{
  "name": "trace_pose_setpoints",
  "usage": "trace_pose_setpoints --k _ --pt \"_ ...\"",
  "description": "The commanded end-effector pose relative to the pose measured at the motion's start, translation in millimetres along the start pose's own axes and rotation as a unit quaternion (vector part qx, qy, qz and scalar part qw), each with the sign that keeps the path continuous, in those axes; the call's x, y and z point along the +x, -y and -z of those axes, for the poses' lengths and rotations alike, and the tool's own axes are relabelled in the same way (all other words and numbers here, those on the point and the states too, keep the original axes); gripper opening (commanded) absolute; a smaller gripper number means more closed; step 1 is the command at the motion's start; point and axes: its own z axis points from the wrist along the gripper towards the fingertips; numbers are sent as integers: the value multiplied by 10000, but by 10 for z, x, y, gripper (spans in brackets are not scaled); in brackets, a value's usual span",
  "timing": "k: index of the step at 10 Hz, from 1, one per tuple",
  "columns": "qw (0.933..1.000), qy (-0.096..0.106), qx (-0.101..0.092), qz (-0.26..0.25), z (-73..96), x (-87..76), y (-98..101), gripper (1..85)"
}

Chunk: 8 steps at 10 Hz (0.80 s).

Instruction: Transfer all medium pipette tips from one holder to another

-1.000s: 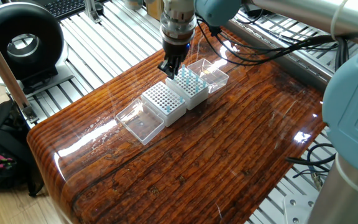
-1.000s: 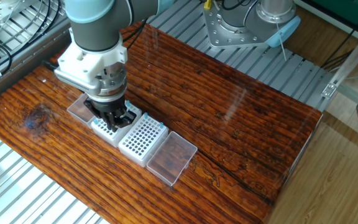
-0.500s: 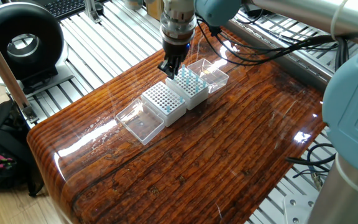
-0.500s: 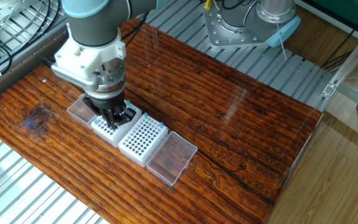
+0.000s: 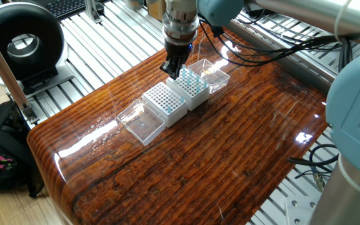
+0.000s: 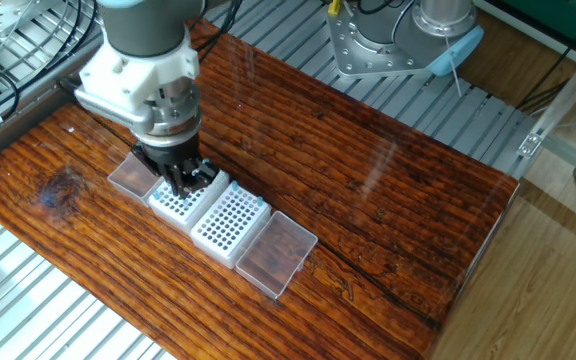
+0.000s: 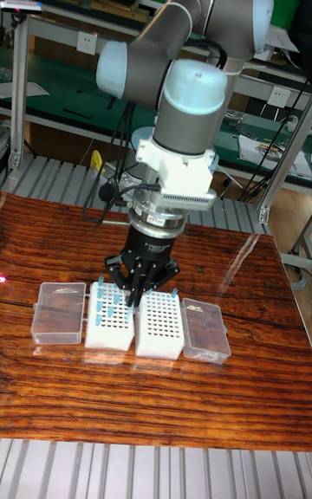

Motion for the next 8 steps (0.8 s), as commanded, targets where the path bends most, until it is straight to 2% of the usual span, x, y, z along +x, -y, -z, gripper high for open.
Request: trace_pose_setpoints --k 1,4,6,7,8 --pt "9999 -26 -82 -67 272 -9 -82 130" --pt "9994 17 -174 -305 432 -65 -316 130" --pt "9981 42 -201 -576 415 -57 -511 123" --pt "9975 26 -204 -683 368 -14 -603 120" --pt "9973 -146 -154 -707 321 115 -667 113"
